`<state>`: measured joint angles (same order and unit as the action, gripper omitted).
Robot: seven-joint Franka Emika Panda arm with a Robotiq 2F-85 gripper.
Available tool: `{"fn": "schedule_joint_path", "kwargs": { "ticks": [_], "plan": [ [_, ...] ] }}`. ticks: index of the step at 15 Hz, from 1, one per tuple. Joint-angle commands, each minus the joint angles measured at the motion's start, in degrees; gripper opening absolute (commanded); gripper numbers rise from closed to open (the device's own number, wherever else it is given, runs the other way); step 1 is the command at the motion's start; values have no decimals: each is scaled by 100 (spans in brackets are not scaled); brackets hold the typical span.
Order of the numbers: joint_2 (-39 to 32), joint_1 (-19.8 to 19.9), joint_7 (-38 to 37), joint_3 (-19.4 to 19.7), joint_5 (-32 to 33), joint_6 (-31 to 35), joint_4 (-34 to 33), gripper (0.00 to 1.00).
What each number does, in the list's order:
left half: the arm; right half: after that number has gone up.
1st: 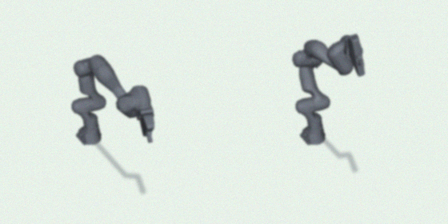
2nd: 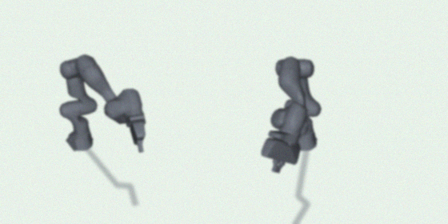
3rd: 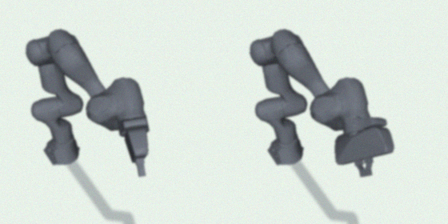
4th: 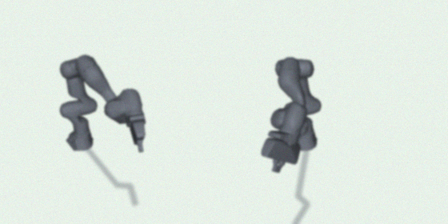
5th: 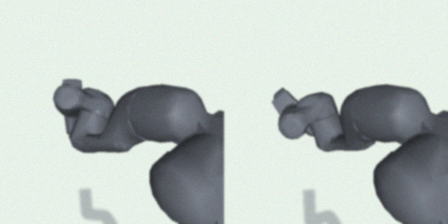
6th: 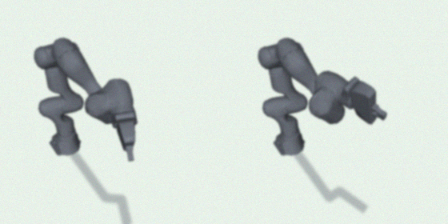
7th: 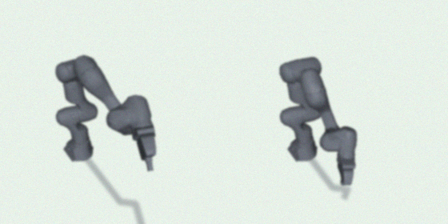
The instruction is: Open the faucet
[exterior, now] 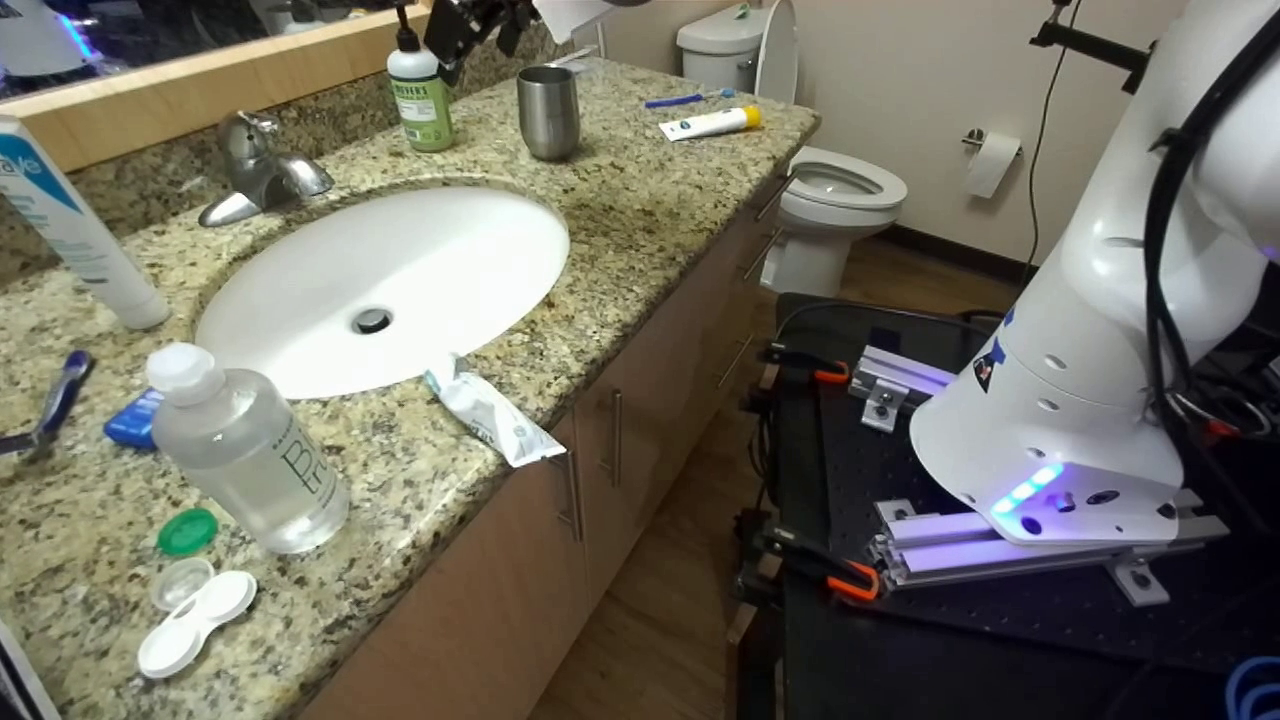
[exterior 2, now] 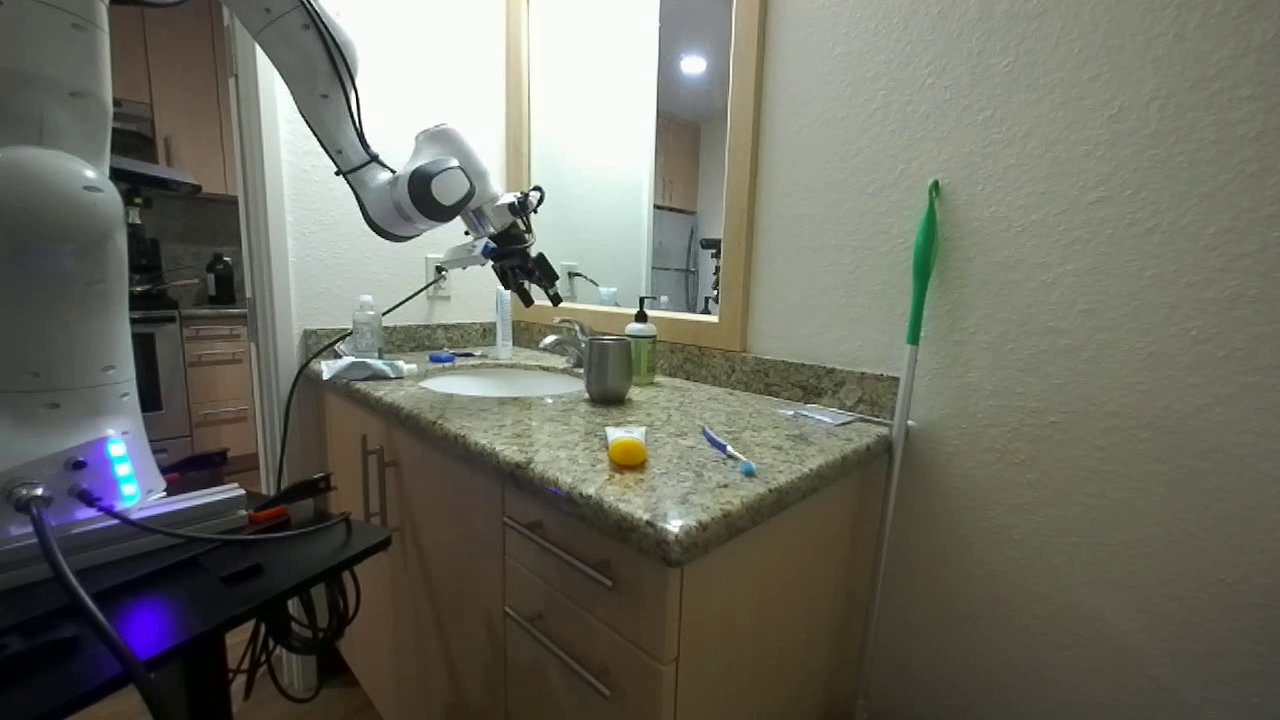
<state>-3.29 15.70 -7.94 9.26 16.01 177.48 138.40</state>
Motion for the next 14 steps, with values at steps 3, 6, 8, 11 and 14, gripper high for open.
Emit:
{"fn": "schedule_joint_path", "kwargs": {
  "ticks": [3,6,8,11,14],
  "plan": [
    [5,-49,362,-5,-431,23,133,100],
    [7,-54,367,35,-438,23,143,100],
    [469,416,1606,-77,-1362,72,599,100],
    [729,559,2869,35,-2000,-160,712,100],
    [1188,490,4224,563,-2351,-561,1060,100]
  ]
}}
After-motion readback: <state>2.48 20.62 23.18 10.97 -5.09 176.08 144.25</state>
